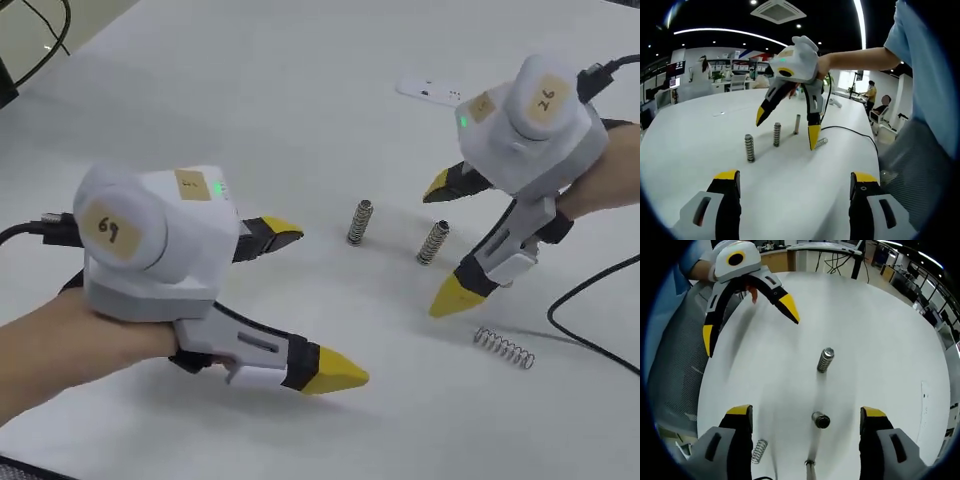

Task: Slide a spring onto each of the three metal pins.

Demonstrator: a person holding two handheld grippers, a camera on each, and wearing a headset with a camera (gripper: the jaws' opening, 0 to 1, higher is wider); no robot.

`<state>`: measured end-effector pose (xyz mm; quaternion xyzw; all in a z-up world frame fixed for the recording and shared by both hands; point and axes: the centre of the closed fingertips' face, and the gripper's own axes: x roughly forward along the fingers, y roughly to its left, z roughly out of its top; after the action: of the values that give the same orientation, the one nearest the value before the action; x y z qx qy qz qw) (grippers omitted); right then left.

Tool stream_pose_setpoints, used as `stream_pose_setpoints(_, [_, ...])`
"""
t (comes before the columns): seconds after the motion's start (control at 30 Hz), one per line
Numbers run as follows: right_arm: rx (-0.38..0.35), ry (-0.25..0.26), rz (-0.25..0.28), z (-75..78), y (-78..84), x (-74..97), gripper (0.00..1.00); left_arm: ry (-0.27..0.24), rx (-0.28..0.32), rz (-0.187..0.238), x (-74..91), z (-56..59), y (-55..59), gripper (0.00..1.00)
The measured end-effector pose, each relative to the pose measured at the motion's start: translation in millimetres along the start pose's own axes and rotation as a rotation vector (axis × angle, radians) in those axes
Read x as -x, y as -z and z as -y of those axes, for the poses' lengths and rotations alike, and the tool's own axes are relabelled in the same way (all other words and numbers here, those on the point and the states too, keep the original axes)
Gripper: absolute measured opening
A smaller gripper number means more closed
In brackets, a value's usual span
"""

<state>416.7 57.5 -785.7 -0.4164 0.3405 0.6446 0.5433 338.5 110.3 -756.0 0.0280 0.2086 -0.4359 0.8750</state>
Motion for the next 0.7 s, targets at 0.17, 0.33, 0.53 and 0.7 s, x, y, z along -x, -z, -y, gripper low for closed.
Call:
stream_pose_setpoints(0.17, [-0.012,0.044,0.032,2.8,0.9,2.9,0.95,0.004,-0.014,-0.011,1.2,0.3,0.2,0.88])
stream_pose_setpoints(0.33, [-0.044,0.089,0.077,5.2,-1.4,9.4,1.0,0.011,-0.025,-0.014,1.1,1.1,-2.6,0.88])
stream_pose_setpoints(0.53, [-0.095,0.121,0.145,-0.4,-2.9,21.8,0.98,0.022,-0.038,-0.008,-0.7,2.0,-9.5,0.87])
stream_pose_setpoints(0.7, [-0.141,0.154,0.198,-6.7,-0.4,32.9,0.97,0.032,-0.046,-0.006,-2.1,4.0,-12.8,0.87])
